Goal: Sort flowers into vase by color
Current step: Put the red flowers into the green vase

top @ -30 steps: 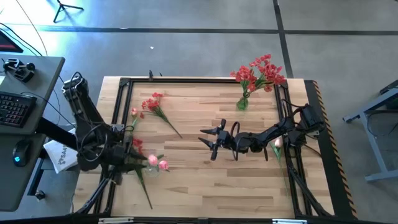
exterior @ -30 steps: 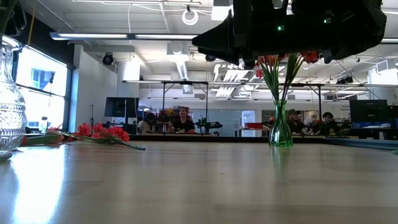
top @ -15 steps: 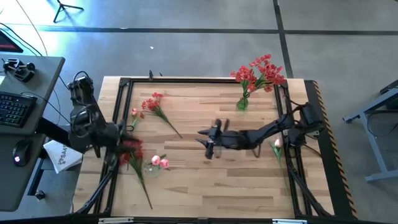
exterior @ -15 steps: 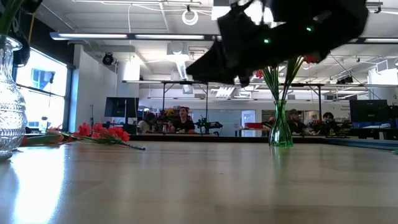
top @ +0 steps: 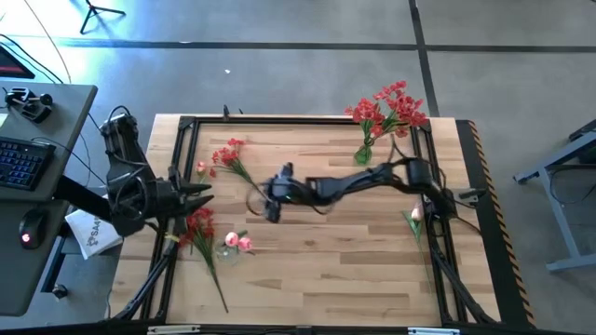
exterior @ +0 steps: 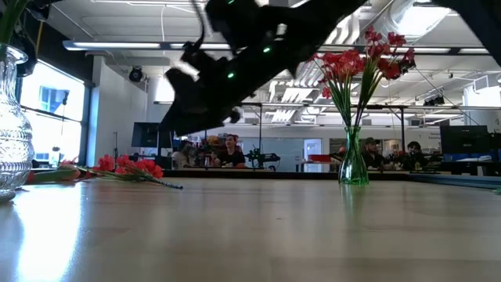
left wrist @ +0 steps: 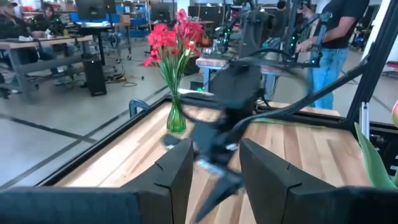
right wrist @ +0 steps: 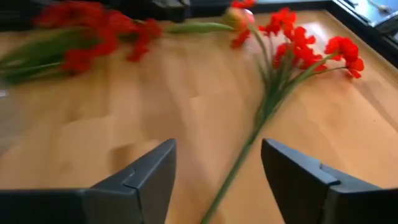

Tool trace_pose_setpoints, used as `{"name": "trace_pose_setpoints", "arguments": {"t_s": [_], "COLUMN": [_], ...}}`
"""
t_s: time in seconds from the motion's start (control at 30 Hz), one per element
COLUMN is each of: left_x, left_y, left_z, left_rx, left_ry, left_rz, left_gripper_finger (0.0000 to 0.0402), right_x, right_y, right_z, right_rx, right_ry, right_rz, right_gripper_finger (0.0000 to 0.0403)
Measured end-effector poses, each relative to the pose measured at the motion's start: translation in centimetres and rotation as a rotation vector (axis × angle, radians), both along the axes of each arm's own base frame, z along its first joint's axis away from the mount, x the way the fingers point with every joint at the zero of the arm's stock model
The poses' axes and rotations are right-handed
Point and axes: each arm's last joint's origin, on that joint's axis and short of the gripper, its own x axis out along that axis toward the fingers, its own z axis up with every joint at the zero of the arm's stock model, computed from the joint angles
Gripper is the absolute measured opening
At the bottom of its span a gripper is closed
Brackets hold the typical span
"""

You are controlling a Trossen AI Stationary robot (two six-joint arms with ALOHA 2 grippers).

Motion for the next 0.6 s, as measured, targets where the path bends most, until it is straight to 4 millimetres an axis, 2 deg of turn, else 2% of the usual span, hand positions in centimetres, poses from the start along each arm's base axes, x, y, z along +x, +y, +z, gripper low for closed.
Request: {"name": "trace_pose_setpoints", "arguments": {"t_s": [0.13, 0.3, 0.43, 0.6], "left_x": [0.4, 0.7, 0.9, 1.0], "left_y": [-0.7, -1.4, -1.7, -1.9], "left_z": [-0.4, -0.8, -1.0, -1.2], "left_rx": [0.018, 0.057, 0.057, 0.07], "left_ry": [0.012, 0.031, 0.032, 0.034], "left_rz": [0.002, 0.005, 0.008, 0.015], "left_gripper_finger": [0.0119, 0.0119, 0.0119, 0.0119], "right_x": [3.3, 6.0, 7.3, 7.5], "right_y": [-2.3, -4.2, -5.4, -6.4], "right_z": [-0.4, -2.2, -3.1, -4.7], "right_rx": [0.014, 0.022, 0.03, 0.072], "right_ry": [0.062, 0.158, 0.195, 0.229], "right_rz": [-0.027, -0.054, -0.075, -0.074], "right_gripper_finger": [0.0251, 0.0242, 0.0224, 0.0185]}}
